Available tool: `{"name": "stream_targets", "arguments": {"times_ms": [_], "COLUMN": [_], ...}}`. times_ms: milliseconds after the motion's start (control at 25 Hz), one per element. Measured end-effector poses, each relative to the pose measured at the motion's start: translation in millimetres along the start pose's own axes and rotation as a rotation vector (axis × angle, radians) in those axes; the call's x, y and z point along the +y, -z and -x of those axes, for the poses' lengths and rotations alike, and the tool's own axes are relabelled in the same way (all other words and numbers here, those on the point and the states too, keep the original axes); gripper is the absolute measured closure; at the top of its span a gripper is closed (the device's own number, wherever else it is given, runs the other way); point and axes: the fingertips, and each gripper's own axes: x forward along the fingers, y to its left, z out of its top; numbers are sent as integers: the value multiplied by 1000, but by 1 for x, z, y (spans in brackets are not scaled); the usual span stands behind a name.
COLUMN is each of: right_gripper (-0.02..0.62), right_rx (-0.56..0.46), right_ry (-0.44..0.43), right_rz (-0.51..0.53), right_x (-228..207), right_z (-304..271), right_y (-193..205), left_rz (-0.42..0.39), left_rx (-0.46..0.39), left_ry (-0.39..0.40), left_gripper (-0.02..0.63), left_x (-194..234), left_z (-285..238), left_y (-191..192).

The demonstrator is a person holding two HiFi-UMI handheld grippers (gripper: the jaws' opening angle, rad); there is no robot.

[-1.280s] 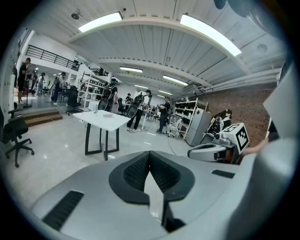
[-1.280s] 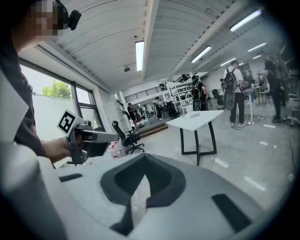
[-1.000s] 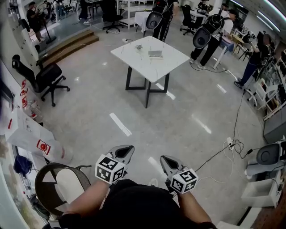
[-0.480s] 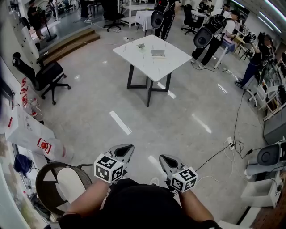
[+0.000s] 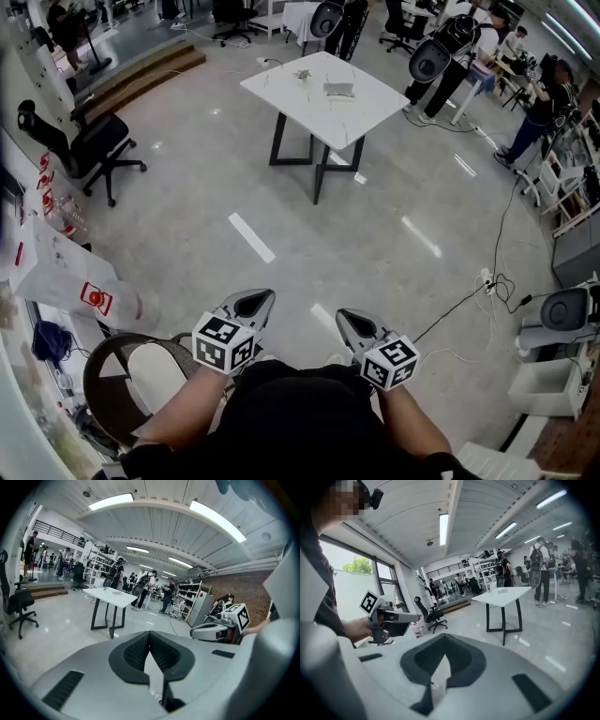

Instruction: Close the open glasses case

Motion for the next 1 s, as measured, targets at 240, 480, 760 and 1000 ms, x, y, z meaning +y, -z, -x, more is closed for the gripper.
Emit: {"name": "stream_targets", "arguments": {"times_ms": [240,480,760,1000], "right_gripper": [594,594,594,594], "right_rx": [10,10,3,-40], "right_ry": [27,46,55,28], "right_rz": [-21,-47,-94,-78], "right_x": [8,-17,-86,-156], "right_z": [-20,-40,-86,-123], "right_y": [3,-7,-41,-105], "left_rz": [16,28,5,-18], "left_rx": [32,36,55,20], "left_ry": [26,38,38,5], "left_gripper": [601,601,601,601], "left_x": [23,43,65,92], "left_z": [3,-24,-84,-150], "left_y": [12,-4,-43,-111]}}
